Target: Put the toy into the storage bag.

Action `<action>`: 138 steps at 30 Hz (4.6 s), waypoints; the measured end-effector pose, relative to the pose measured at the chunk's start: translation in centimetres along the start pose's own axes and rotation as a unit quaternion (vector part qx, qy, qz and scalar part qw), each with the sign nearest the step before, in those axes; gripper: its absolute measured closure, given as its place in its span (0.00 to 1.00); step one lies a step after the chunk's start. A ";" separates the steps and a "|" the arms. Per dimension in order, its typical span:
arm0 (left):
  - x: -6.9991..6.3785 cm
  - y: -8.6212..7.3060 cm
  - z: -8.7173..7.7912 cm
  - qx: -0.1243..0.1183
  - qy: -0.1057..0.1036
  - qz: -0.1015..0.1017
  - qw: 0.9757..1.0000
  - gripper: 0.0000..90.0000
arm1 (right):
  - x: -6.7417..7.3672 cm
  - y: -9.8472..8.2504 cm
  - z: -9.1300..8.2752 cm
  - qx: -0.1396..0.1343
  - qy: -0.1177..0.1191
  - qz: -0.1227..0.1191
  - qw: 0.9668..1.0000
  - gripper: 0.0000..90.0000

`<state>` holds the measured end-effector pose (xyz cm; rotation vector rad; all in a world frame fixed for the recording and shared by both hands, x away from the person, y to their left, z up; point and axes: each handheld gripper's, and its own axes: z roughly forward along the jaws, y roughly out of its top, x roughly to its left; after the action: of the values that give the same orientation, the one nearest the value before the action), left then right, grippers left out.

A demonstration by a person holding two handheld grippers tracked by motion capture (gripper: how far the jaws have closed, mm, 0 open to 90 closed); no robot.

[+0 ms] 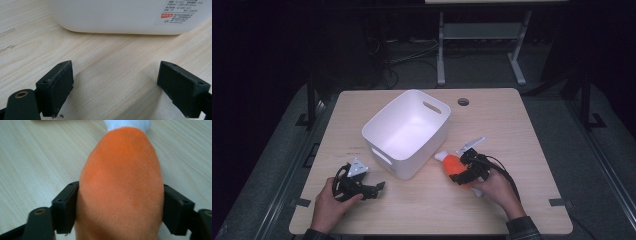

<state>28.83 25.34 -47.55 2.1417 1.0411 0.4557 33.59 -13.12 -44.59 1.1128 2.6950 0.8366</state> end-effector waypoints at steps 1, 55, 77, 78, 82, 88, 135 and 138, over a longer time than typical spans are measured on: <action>0.0 0.0 0.0 0.000 0.000 0.000 1.000 0.14 | 0.0 0.0 -0.1 0.000 0.001 -0.001 1.000 0.31; 0.0 0.0 0.0 0.000 0.000 -0.003 1.000 0.14 | -2.6 1.5 -8.7 -0.073 0.047 -0.059 0.995 0.35; 0.0 0.0 0.0 0.000 0.000 -0.003 1.000 0.14 | -2.4 5.8 -11.4 -0.098 0.084 -0.117 0.985 0.34; 0.0 0.0 0.0 0.000 0.000 -0.003 1.000 0.14 | -2.4 6.2 -11.5 -0.099 0.087 -0.123 0.984 0.34; 0.0 0.0 0.0 0.000 0.000 -0.003 1.000 0.14 | -2.1 7.4 -11.6 -0.097 0.091 -0.136 0.982 0.34; 0.0 0.0 0.0 0.000 0.000 -0.003 1.000 0.14 | -1.5 9.0 -11.5 -0.095 0.096 -0.157 0.978 0.33; 0.0 0.0 0.0 0.004 0.000 0.001 1.000 0.14 | 4.4 21.3 -5.2 -0.041 0.148 -0.278 0.948 0.32; 0.0 0.0 0.0 0.004 0.000 0.000 1.000 0.14 | 4.7 21.9 -4.4 -0.030 0.146 -0.286 0.947 0.32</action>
<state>28.83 25.35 -47.50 2.1490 1.0431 0.4521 42.43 0.82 -28.84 0.1591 2.9444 1.0147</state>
